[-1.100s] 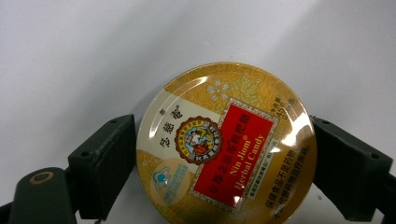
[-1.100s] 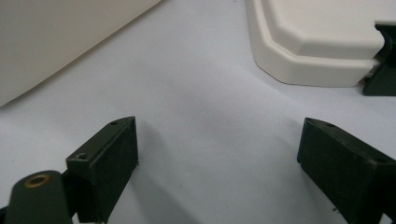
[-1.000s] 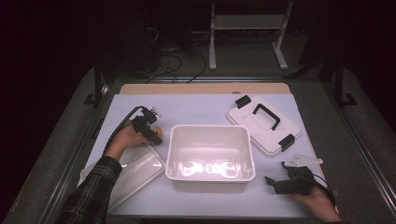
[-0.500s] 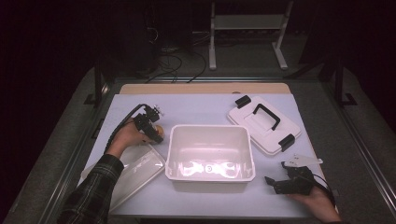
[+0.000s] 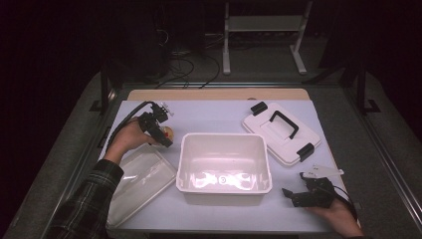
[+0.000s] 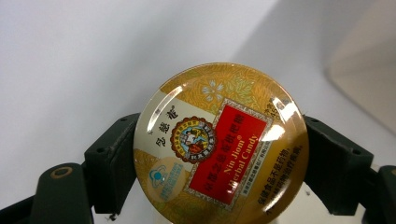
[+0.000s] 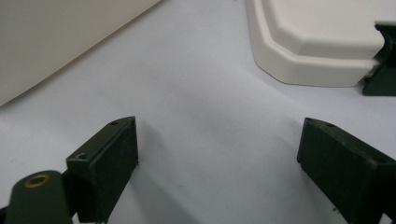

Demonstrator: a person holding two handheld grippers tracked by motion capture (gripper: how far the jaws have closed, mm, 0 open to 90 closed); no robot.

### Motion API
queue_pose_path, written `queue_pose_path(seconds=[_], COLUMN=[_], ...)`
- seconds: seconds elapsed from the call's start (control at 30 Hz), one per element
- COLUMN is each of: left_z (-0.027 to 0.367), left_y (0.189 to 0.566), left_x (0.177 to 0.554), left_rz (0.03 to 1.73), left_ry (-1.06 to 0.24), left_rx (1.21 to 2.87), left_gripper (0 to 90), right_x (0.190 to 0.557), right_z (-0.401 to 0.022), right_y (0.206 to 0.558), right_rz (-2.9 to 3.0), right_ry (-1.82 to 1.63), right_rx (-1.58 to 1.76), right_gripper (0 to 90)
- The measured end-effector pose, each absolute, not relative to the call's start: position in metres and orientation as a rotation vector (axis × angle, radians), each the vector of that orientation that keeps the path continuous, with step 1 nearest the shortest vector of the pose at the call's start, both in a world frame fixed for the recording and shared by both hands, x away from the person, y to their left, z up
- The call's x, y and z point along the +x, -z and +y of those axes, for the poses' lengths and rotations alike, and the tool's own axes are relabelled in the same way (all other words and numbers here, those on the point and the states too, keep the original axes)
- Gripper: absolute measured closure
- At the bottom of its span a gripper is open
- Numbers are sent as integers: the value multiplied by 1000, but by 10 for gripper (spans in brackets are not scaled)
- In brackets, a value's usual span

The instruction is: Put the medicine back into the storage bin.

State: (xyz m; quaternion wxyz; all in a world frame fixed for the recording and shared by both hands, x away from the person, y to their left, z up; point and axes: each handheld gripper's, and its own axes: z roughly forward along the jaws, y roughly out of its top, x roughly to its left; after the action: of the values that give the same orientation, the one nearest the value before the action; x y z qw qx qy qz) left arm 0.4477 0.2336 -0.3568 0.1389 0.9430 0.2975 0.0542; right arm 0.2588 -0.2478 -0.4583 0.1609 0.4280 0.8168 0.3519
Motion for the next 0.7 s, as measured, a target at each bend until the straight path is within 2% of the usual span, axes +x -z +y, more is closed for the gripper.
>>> queue_pose_path(seconds=[0.2, 0.43, 0.7], left_z=[228, 221, 202], left_y=[327, 295, 272], left_x=[435, 419, 399], left_rz=[777, 644, 496], left_ry=[-177, -143, -137], left_rx=[2731, 2711, 2728], left_gripper=[198, 198, 198], right_x=[259, 259, 259], right_z=[-248, -248, -248], right_y=[458, 458, 458], right_rz=[2333, 2333, 2332], right_ry=[-1003, -1003, -1002], right_rx=[1219, 1218, 1219], right_gripper=[118, 118, 118])
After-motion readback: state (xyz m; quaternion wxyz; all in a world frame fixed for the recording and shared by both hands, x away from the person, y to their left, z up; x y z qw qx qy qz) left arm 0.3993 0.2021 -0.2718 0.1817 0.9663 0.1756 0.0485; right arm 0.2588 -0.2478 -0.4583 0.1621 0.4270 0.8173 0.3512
